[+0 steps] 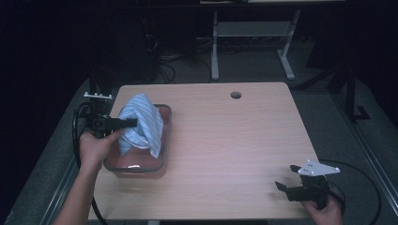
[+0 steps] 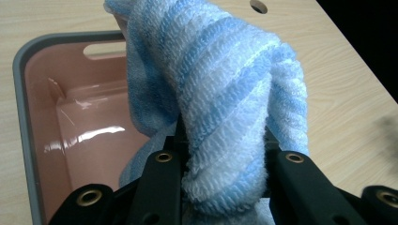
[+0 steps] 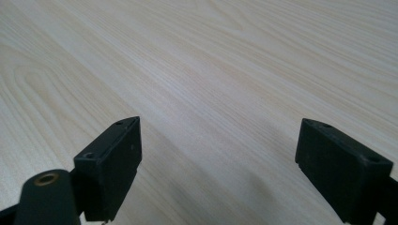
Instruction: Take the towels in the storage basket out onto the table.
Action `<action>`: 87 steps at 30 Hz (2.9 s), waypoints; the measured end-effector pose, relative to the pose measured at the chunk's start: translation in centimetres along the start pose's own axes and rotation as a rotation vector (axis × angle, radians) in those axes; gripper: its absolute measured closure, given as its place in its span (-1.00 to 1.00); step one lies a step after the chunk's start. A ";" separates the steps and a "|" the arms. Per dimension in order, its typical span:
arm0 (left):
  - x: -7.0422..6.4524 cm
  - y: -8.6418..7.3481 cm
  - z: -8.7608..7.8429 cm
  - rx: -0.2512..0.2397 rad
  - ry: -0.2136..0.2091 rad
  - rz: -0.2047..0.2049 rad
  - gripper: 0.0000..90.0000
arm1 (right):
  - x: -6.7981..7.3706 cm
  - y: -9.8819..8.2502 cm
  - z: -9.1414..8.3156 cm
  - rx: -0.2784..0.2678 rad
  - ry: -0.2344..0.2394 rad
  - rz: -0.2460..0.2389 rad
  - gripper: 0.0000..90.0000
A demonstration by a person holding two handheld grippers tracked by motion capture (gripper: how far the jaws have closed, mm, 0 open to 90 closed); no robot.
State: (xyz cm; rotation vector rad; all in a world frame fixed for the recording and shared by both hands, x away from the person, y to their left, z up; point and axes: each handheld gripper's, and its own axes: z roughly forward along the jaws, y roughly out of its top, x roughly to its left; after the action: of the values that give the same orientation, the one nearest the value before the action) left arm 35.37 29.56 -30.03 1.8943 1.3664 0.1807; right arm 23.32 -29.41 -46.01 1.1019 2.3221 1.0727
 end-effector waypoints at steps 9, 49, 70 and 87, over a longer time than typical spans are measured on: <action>-0.3 0.5 -0.3 -0.023 -0.039 -0.017 0.57 | -0.1 0.0 -0.1 -0.001 0.000 0.003 -0.68; -6.3 3.5 2.3 -0.001 -0.174 0.067 0.57 | -0.4 -0.2 -0.2 -0.004 -0.010 0.015 -0.68; -9.5 4.4 5.2 0.027 -0.233 0.112 0.57 | -0.6 -0.4 -0.7 -0.006 -0.025 0.020 -0.68; -11.5 4.8 7.5 0.052 -0.260 0.126 0.57 | -0.6 -0.5 -0.9 -0.013 -0.031 0.025 -0.68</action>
State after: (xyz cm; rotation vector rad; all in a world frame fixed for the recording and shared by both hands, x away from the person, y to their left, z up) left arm 38.18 15.35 -28.46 1.9707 1.0886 -0.0389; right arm 22.94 -30.55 -45.81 1.1380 2.2801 1.0700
